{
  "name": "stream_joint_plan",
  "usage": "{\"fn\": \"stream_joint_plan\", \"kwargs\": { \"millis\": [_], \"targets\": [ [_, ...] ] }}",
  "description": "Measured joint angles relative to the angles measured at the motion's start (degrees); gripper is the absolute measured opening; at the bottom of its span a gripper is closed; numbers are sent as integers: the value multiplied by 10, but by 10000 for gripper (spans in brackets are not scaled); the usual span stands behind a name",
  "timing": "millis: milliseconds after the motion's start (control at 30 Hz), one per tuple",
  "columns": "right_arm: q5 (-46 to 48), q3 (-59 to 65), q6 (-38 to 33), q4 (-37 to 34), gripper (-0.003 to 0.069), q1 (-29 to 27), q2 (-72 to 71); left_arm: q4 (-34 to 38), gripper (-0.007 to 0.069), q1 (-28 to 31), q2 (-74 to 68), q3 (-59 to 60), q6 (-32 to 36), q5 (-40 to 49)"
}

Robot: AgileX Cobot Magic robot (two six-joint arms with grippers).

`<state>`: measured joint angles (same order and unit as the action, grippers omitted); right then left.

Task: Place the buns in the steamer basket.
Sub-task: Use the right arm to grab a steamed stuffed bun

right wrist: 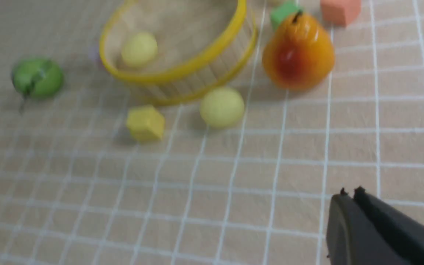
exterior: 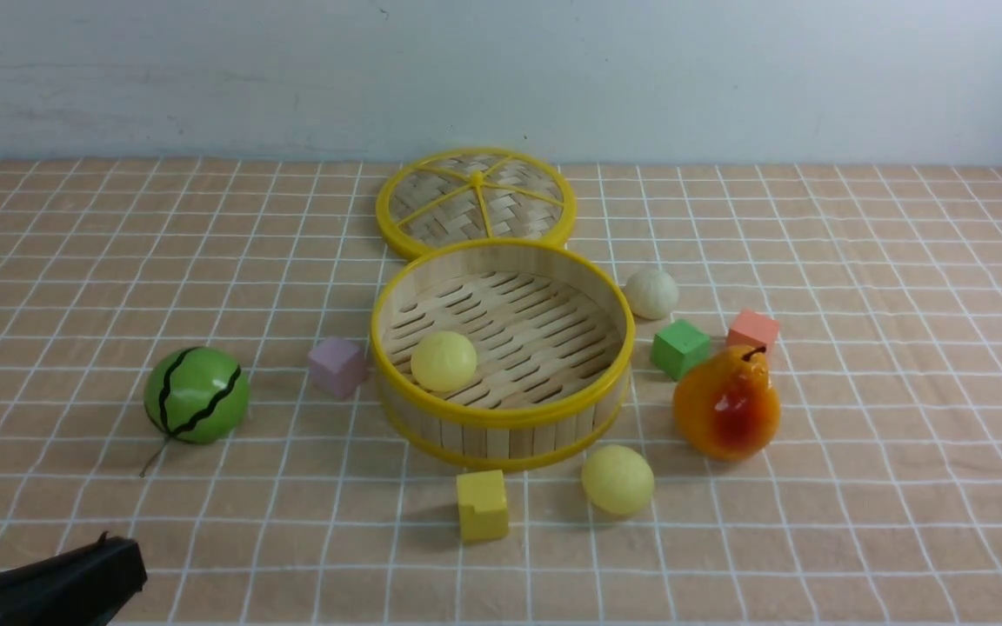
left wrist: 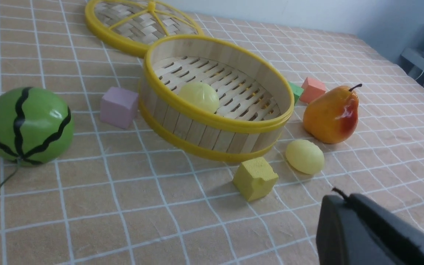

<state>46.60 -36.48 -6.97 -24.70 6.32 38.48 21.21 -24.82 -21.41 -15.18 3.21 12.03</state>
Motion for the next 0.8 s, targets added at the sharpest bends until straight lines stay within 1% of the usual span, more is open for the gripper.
{"fn": "stream_joint_plan", "kwargs": {
  "millis": [100,167,267,367,500,567,667,767,800],
  "targets": [
    [66,-85,-36,11,0,5,133,0,-13,0,-1,0,0,-4],
    [88,-133,-44,17,0,25,219,0,-13,0,-1,0,0,-8],
    [92,-185,-44,22,0,72,304,0,-13,0,-1,0,0,-9],
    [63,-250,-44,39,0,161,407,0,-13,0,-1,0,0,-9],
    [47,-293,-39,55,3,208,480,0,-13,0,-1,0,0,-9],
    [43,-334,-20,74,26,230,543,1,-13,0,-1,0,0,-9],
    [39,-372,0,89,79,234,596,1,-13,0,-1,0,0,-9],
    [22,-397,6,94,172,234,639,1,-13,0,-1,0,0,-9],
    [20,-397,7,94,185,234,643,1,-13,0,-1,0,0,-9]
  ]
}}
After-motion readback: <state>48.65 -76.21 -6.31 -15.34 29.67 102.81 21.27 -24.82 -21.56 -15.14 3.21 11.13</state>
